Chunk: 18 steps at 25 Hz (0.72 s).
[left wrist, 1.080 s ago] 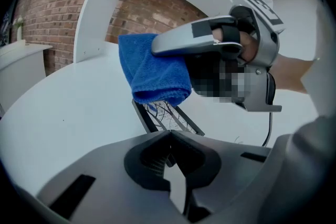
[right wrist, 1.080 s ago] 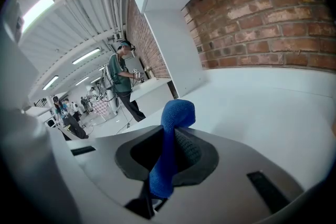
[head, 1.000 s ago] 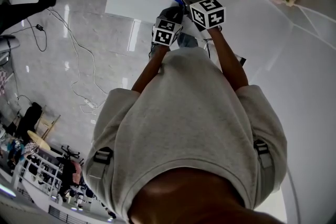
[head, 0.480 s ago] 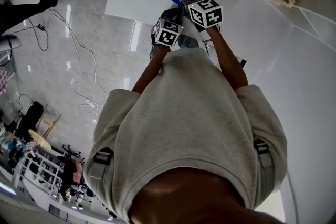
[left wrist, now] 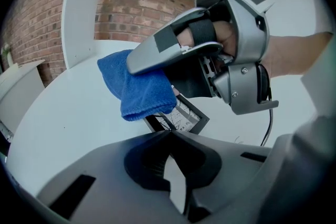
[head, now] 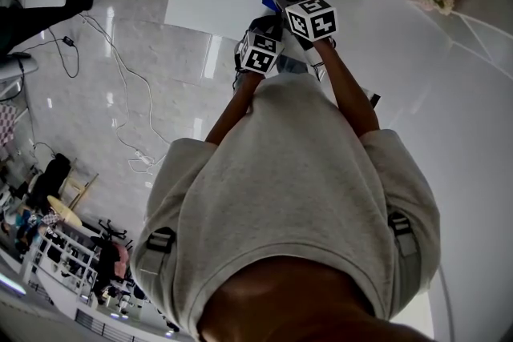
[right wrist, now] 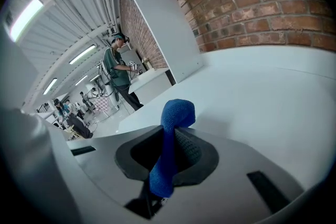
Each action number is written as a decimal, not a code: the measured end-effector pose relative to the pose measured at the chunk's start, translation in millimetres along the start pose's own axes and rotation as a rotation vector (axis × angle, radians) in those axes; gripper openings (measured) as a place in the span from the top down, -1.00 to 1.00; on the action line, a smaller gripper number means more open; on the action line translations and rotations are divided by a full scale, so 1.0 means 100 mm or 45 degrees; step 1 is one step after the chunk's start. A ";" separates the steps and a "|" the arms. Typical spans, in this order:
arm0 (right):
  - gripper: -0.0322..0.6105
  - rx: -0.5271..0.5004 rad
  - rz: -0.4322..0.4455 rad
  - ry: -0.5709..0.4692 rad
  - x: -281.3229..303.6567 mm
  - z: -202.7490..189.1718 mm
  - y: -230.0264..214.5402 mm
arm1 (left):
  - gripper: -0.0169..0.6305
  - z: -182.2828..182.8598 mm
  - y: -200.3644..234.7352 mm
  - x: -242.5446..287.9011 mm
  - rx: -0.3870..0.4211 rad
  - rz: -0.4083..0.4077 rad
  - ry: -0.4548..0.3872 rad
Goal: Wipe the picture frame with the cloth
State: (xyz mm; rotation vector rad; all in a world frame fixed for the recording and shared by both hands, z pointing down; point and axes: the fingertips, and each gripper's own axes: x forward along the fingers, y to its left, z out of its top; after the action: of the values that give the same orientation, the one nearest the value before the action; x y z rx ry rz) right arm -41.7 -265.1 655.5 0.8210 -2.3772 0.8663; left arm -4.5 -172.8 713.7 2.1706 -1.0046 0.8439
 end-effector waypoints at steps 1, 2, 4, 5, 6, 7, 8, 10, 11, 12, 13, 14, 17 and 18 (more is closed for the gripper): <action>0.71 0.001 -0.005 0.007 0.01 -0.02 -0.01 | 0.90 0.00 0.00 -0.01 -0.001 0.001 -0.001; 0.71 0.004 -0.012 0.015 0.01 -0.03 -0.03 | 0.90 -0.01 0.00 -0.02 -0.002 0.001 0.000; 0.71 0.019 -0.026 0.030 0.01 -0.06 -0.08 | 0.90 -0.01 0.01 -0.04 -0.006 0.000 0.003; 0.71 0.030 -0.035 0.037 0.01 -0.08 -0.12 | 0.90 -0.01 0.01 -0.04 -0.009 -0.001 0.003; 0.71 0.041 -0.044 0.044 0.01 -0.09 -0.16 | 0.90 -0.01 0.01 -0.04 -0.011 -0.002 0.004; 0.71 0.050 -0.054 0.050 0.00 -0.11 -0.19 | 0.90 -0.01 0.01 -0.04 -0.013 -0.002 0.004; 0.71 0.058 -0.063 0.056 0.00 -0.13 -0.22 | 0.90 -0.01 0.01 -0.04 -0.015 -0.002 0.004; 0.71 0.068 -0.076 0.068 0.00 -0.16 -0.27 | 0.90 -0.01 0.01 -0.05 -0.017 -0.001 0.001; 0.71 0.070 -0.084 0.073 -0.01 -0.17 -0.30 | 0.90 -0.01 0.01 -0.05 -0.018 -0.002 0.000; 0.71 0.072 -0.091 0.075 -0.03 -0.17 -0.32 | 0.90 0.00 0.02 -0.05 -0.019 -0.003 0.000; 0.71 0.075 -0.098 0.074 -0.04 -0.17 -0.35 | 0.90 0.00 0.02 -0.06 -0.021 -0.005 0.000; 0.71 0.078 -0.104 0.073 -0.06 -0.17 -0.37 | 0.90 0.00 0.02 -0.06 -0.023 -0.005 0.000; 0.71 0.091 -0.123 0.075 -0.12 -0.22 -0.48 | 0.90 -0.01 0.02 -0.05 -0.020 -0.001 0.001; 0.71 0.096 -0.132 0.077 -0.14 -0.24 -0.52 | 0.90 -0.01 0.02 -0.04 -0.018 -0.001 0.002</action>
State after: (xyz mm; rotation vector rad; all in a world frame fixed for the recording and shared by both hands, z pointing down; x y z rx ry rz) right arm 8.3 -275.7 684.4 0.9259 -2.2402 0.9298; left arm -8.5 -171.4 711.5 2.1582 -1.0064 0.8353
